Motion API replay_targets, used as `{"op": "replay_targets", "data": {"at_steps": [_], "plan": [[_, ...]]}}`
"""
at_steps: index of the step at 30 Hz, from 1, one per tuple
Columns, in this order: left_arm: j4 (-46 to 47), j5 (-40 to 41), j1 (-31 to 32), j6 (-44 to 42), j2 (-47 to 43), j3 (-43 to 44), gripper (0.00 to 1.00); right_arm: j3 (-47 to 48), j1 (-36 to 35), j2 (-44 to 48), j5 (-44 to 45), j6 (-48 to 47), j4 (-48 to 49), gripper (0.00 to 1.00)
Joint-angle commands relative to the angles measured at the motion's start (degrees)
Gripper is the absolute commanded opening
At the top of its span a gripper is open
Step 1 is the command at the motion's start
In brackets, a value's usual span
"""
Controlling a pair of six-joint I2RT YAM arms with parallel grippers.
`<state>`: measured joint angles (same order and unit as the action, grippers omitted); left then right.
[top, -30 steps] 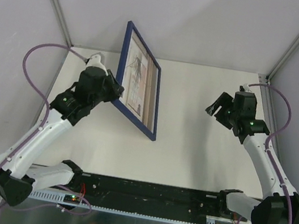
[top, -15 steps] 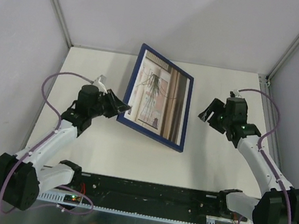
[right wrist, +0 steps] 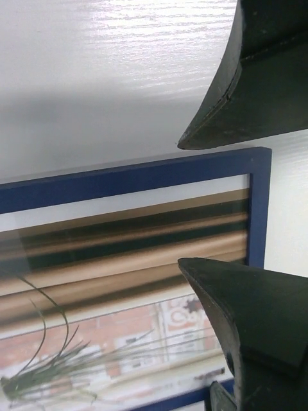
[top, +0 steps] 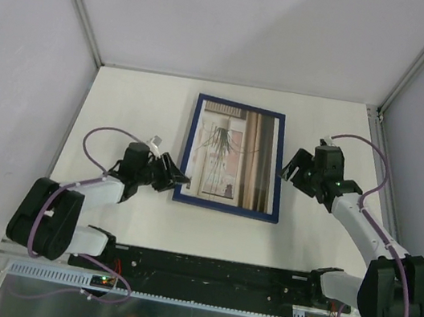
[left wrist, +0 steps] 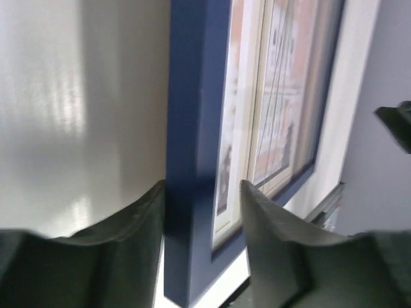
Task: Put the photo into the frame
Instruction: Turn over the photo frame at the center of the board, then rotate the photo frame at the center of the board.
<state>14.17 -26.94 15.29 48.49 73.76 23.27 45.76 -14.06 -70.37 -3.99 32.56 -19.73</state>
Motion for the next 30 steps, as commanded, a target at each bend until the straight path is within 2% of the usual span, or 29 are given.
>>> {"op": "replay_targets", "data": {"at_steps": [1,5,10,12,14,17,18,19,22,30], "plan": [[0.65,1.48,0.01,-3.64,1.39,-0.42,0.58,-0.74,-0.44,-0.46,-0.44,0.14,3.28,0.72],[-4.57,5.70,0.00,-5.18,0.24,1.18,0.74,-1.14,-0.48,-0.81,0.72,-0.13,3.04,0.73],[-12.07,15.00,0.05,-5.05,-5.37,3.44,0.77,-1.68,-0.40,-3.16,2.92,-0.12,2.54,0.70],[-16.00,19.32,0.04,-4.76,-6.93,5.49,0.72,-2.00,-0.36,-4.04,3.68,0.25,2.33,0.65],[-19.38,23.76,0.03,-4.49,-5.99,8.47,0.57,-2.43,-0.24,-4.55,5.47,0.78,2.08,0.50],[-22.21,28.12,0.05,-3.99,-0.93,13.68,0.19,-3.42,0.31,-5.01,8.15,1.65,1.45,0.20],[-22.63,29.03,0.07,-3.78,1.55,15.25,0.10,-3.80,0.55,-5.16,8.93,1.86,1.36,0.13],[-22.97,29.78,0.08,-3.42,3.76,17.17,0.05,-4.34,0.72,-5.45,9.89,2.19,1.31,0.07],[-23.45,31.17,0.09,-2.76,10.91,22.29,0.01,-5.47,1.04,-6.85,11.15,2.79,1.02,0.01],[-23.98,32.35,0.18,-2.35,23.55,33.46,0.00,-9.51,-0.10,-6.32,10.93,4.39,2.07,0.00]]}}
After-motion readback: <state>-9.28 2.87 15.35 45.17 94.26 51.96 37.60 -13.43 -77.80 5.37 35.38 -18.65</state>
